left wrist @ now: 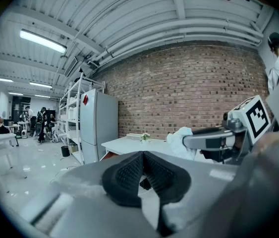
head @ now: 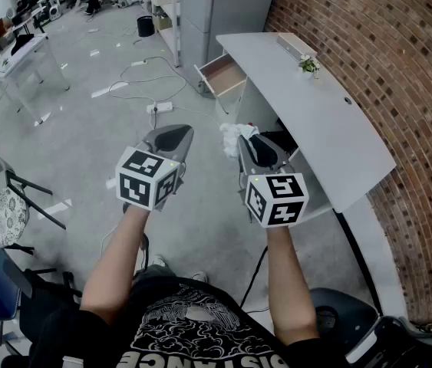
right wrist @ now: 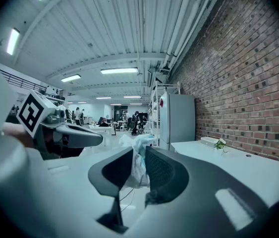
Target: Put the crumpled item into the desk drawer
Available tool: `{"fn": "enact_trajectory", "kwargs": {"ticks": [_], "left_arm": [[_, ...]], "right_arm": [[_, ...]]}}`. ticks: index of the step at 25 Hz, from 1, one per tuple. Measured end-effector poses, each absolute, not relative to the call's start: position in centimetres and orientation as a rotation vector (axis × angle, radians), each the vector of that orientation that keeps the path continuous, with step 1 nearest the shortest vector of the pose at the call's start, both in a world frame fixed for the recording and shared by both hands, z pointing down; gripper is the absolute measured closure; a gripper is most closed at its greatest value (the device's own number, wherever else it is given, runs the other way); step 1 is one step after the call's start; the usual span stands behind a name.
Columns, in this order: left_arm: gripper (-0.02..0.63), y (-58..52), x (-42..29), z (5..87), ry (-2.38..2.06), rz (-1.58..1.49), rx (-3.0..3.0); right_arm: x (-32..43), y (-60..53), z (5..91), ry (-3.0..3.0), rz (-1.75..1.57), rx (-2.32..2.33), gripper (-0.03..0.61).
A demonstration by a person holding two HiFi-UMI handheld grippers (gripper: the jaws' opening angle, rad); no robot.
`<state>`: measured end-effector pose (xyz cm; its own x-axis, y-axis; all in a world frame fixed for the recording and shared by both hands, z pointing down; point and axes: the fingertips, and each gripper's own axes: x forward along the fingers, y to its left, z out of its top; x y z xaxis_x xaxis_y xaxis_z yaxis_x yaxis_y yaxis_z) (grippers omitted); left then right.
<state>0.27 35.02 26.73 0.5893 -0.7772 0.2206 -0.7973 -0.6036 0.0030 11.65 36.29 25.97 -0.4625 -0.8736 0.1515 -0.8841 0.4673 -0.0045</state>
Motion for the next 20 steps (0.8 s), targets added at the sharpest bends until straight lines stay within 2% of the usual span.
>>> {"fn": "enact_trajectory", "kwargs": {"ticks": [20], "left_arm": [[0.614,32.5,0.6,27.8,-1.304,0.321,2.710]], "right_arm": [[12.2,33.9,27.1,-2.576,0.173,1.577,0.502]]}}
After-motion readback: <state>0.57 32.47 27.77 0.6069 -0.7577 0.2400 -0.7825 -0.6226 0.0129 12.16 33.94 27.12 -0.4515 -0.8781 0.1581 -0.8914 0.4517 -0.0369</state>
